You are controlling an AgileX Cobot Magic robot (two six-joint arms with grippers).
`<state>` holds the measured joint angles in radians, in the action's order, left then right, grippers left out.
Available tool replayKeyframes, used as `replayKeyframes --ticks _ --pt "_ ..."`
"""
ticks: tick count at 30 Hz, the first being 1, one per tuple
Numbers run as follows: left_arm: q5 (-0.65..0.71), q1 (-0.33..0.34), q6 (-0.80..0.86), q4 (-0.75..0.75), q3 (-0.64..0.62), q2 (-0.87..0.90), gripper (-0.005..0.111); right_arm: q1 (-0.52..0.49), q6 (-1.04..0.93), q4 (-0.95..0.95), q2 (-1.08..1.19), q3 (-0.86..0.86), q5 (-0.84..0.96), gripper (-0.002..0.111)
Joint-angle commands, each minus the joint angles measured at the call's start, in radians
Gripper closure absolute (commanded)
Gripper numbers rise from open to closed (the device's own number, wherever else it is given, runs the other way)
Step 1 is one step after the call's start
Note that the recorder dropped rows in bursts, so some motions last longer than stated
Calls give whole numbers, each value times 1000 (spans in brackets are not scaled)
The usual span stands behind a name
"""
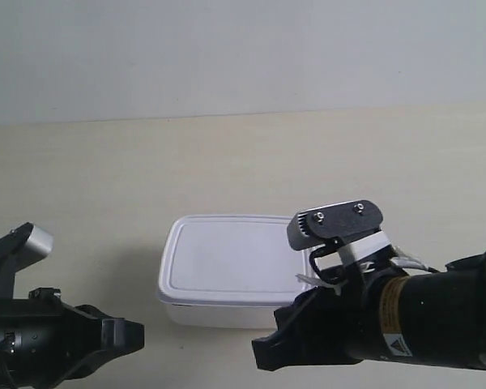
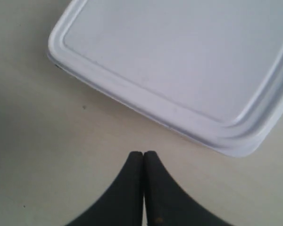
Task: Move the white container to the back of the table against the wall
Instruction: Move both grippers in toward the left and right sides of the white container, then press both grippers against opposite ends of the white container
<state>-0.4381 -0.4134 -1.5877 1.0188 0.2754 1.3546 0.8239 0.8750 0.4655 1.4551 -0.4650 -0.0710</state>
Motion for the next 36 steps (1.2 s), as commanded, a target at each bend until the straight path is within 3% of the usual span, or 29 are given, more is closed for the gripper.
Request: replayKeyframes --ticks 1,6,15,36 --pt "-46 -7 86 -100 6 54 107 25 -22 8 32 -41 101 108" --pt "-112 -7 176 -204 8 125 107 25 -31 8 37 -44 109 108" --pt "-148 -7 191 -210 81 245 107 25 -43 8 42 -44 148 108" --pt "-79 -7 202 -222 237 392 107 25 -38 102 195 -171 267 108"
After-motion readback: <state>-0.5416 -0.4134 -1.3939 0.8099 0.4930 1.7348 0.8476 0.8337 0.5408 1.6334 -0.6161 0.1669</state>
